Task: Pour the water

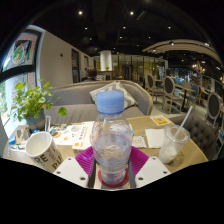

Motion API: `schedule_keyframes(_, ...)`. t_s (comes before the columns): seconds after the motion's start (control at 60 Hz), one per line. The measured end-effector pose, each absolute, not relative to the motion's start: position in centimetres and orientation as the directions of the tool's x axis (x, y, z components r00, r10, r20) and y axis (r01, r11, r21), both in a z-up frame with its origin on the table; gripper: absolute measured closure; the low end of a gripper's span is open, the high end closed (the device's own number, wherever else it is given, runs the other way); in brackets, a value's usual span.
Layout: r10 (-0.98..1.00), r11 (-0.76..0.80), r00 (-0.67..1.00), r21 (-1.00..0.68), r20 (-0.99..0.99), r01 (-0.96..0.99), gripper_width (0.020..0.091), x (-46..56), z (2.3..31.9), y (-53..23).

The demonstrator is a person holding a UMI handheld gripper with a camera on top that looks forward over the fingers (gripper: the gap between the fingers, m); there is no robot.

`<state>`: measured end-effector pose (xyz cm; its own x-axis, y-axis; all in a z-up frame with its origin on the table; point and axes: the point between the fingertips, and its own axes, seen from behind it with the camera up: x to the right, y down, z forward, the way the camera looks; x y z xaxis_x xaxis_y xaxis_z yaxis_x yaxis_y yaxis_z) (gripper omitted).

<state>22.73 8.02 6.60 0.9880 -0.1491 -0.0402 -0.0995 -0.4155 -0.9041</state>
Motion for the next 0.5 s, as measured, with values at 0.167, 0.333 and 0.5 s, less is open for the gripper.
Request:
schedule_keyframes(0.167,-0.172,-0.480,0.985,-0.872,-0.016,-0.098,0.0390,23.1,6.1,7.1)
schedule_keyframes(0.333,-0.212,-0.529,0.977,-0.837,-0.032,-0.143,0.0241,22.9,7.1,4.2)
schedule_keyframes(0.5,-0.206,-0.551,0.978,-0.824,-0.016,-0.129,0.0246,21.0,11.4,-0.8)
